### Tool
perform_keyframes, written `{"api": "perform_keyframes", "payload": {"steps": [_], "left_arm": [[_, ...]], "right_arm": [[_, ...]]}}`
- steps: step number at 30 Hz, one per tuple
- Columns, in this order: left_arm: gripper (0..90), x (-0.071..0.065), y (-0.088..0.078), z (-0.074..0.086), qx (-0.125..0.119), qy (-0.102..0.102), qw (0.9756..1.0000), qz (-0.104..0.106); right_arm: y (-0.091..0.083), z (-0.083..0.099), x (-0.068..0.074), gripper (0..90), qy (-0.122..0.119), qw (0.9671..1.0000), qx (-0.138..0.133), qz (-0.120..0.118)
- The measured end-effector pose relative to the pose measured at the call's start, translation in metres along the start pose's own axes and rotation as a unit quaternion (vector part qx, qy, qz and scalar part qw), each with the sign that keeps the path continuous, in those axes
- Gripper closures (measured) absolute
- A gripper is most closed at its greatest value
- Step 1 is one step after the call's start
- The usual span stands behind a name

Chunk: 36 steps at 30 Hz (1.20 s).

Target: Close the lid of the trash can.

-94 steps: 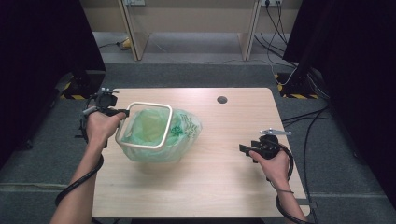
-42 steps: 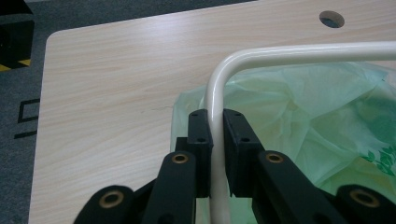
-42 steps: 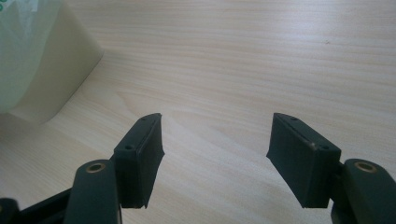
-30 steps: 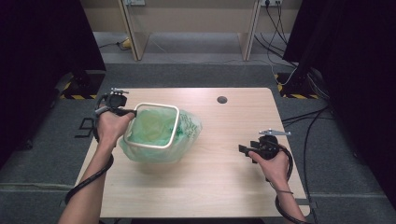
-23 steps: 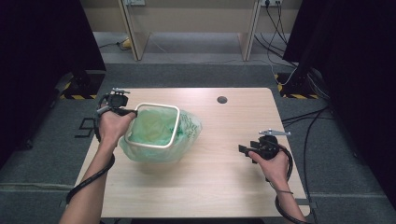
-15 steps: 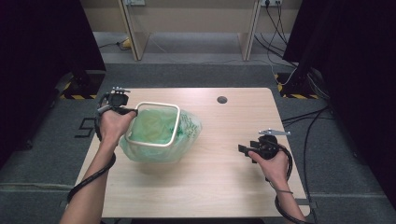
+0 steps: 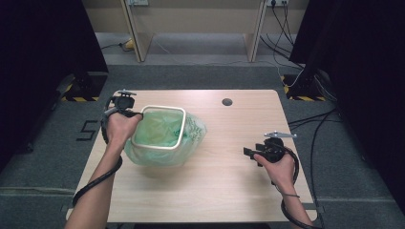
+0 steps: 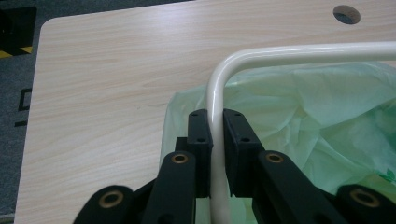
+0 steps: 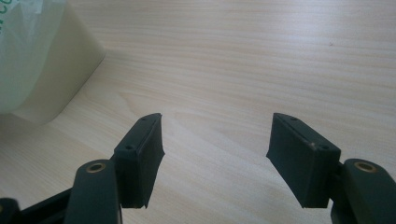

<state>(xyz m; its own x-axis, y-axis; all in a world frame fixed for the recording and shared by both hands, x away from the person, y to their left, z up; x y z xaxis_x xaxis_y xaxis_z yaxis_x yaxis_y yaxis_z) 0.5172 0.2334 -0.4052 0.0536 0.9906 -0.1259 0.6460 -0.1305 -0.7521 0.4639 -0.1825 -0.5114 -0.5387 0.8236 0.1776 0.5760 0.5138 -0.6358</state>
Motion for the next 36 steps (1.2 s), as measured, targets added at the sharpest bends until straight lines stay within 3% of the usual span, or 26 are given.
{"api": "perform_keyframes", "payload": {"steps": [12,36], "left_arm": [[81.3,0.001,0.008,0.004,0.01,-0.005,0.9999,-0.005],[81.0,0.003,0.014,0.004,0.008,-0.015,0.9998,-0.009]], "right_arm": [[0.002,0.004,0.0,35.3,0.003,1.0,0.002,-0.002],[0.003,0.006,0.0,35.3,0.002,1.0,0.005,-0.003]]}}
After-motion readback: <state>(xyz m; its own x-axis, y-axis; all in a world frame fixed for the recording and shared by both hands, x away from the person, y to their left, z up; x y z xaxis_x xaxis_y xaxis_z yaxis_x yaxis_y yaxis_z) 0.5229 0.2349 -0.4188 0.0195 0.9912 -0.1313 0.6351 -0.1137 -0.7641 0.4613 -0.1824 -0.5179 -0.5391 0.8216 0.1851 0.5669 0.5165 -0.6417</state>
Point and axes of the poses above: each handheld gripper's, and its own axes: y roughly forward along the jaws, z roughly out of its underside, x roughly to its left, the point moved 8 cm from there along y, roughly forward along the jaws, and after that the axes turned 8 degrees about -y, right-handed, at the moved point
